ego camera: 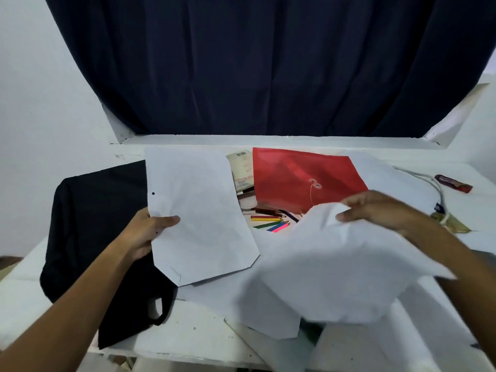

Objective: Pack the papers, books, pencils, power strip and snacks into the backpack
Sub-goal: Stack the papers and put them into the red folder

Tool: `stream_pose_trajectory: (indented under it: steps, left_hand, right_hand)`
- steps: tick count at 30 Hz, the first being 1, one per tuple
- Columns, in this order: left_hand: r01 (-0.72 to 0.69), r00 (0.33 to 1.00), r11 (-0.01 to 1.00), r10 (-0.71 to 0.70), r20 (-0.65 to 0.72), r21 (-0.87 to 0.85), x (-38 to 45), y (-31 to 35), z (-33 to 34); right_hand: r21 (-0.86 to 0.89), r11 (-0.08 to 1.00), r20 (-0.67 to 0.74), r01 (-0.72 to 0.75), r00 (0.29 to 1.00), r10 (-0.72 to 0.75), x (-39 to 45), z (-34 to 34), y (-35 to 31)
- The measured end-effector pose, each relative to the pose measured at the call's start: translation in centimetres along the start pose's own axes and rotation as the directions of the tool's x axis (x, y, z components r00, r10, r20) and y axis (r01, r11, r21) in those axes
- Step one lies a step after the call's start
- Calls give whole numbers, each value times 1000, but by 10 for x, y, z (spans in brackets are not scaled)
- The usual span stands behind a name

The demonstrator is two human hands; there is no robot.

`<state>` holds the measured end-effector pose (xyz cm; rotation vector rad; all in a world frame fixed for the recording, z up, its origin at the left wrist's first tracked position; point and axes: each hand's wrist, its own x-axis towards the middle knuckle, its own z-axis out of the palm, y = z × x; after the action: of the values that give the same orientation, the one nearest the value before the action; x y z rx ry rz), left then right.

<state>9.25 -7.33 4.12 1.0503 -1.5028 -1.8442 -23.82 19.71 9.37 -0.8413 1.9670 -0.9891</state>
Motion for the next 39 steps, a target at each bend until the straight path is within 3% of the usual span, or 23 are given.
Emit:
stream_pose_trajectory:
  steps: [2, 5, 8, 11, 19, 25, 28, 30, 33, 35, 37, 39]
  left_hand:
    - [13, 1000, 1000, -13, 2, 20, 0, 1, -5]
    - [30, 999, 999, -30, 26, 14, 0, -1, -4]
    - [50, 996, 999, -49, 77, -12, -1, -5, 7]
    - [62, 987, 997, -54, 153, -51, -6, -9, 29]
    - [76, 944, 956, 23, 330, -282, -21, -12, 72]
    - [70, 977, 907, 22, 213, -415, -22, -3, 68]
    - [-77, 980, 977, 112, 166, -201, -25, 11, 57]
    - [-199, 979, 980, 199, 39, -13, -24, 17, 47]
    - [-294, 952, 956, 294, -83, 3, -31, 33, 23]
    - [-335, 934, 942, 337, -116, 39, -36, 43, -1]
    - [-341, 923, 935, 353, -153, 101, -41, 48, -21]
    - [-322, 919, 937, 343, -193, 134, -47, 47, -35]
  right_hand:
    - [122, 992, 21, 32, 999, -35, -15, -20, -16]
    - [263, 958, -57, 116, 993, -105, -22, -38, -35]
    - [250, 944, -149, 215, 972, -181, -16, -35, -43]
    - [343, 906, -193, 246, 963, -188, -2, -12, -43]
    - [356, 911, -265, 210, 957, -117, 37, 57, -23]
    - [391, 875, -370, 286, 919, -135, 53, 93, -27]
    - [386, 858, -422, 338, 892, -161, 55, 110, -38]
    - [473, 818, -330, 328, 926, -181, 58, 120, -47]
    - [643, 748, -88, 165, 986, -142, 66, 125, -52]
    - [466, 880, 14, 95, 993, -115, 74, 126, -40]
    - [5, 983, 62, 185, 981, -185, 80, 134, -21]
    - [-426, 854, 104, 299, 954, -282, 86, 150, -3]
